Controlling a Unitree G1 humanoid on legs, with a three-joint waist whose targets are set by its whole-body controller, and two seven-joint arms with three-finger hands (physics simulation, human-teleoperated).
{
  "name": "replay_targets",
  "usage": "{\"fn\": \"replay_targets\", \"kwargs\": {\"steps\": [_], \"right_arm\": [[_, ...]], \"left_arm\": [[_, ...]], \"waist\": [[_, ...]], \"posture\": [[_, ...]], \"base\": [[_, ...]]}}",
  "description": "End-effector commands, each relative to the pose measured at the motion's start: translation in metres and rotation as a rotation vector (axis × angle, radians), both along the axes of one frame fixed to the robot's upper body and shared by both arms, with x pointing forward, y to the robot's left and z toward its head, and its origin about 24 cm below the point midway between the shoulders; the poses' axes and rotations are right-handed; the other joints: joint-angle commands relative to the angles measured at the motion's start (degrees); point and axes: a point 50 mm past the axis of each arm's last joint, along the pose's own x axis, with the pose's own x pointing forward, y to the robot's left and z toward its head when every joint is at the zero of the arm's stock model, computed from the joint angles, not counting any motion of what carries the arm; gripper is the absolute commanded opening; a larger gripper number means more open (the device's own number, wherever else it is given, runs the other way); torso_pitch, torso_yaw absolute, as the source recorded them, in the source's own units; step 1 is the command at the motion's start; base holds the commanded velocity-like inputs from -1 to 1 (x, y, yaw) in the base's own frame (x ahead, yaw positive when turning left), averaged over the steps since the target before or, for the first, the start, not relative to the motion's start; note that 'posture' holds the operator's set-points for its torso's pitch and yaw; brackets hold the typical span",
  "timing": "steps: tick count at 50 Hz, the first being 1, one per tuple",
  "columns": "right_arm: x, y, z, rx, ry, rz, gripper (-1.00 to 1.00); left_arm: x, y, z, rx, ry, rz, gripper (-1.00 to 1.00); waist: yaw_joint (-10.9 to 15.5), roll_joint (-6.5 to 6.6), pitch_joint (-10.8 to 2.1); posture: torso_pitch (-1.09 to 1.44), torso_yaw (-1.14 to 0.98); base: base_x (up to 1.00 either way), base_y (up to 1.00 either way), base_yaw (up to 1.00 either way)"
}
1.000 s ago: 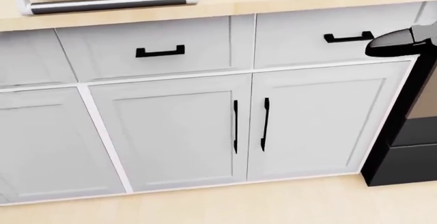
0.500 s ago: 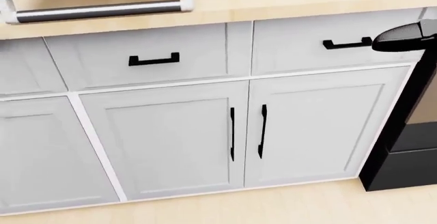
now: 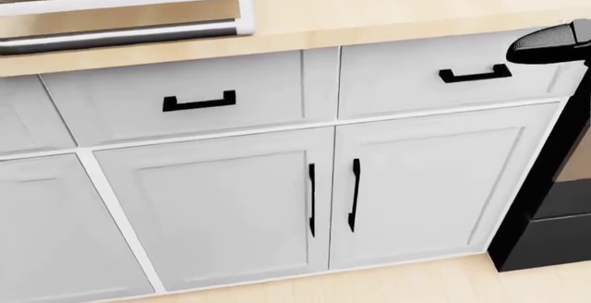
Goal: Close the toaster oven door.
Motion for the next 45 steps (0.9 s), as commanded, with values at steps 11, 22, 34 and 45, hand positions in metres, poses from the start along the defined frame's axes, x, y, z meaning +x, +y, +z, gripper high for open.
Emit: {"fn": "replay_targets", "kwargs": {"steps": [11,22,34,45], "right_arm": [[-0.0057,0.0018,0.0125,-0.016,-0.060,0.006,1.00],[-0.0055,0.0021,0.0136,-0.014,-0.058,0.009,1.00],[-0.0061,0.0023,0.0143,-0.012,-0.058,0.007,1.00],[-0.0053,0.0020,0.0132,-0.010,-0.056,0.008,1.00]], "left_arm": [[-0.0071,0.0019,0.0145,0.022,-0.062,0.018,1.00],[-0.0080,0.0031,0.0170,0.024,-0.067,0.024,1.00],[-0.0098,0.0038,0.0178,0.025,-0.069,0.026,1.00],[-0.0095,0.0044,0.0183,0.026,-0.070,0.028,1.00]], "waist": [[1.05,-4.73,-0.54],[0.52,-5.14,-0.65],[0.44,-2.14,-0.81],[0.42,-6.58,-1.49]], "posture": [[0.00,0.00],[0.00,0.00],[0.00,0.00],[0.00,0.00]], "base": [[0.16,0.06,0.00],[0.15,0.13,0.00],[0.15,0.21,0.00],[0.15,0.23,0.00]]}}
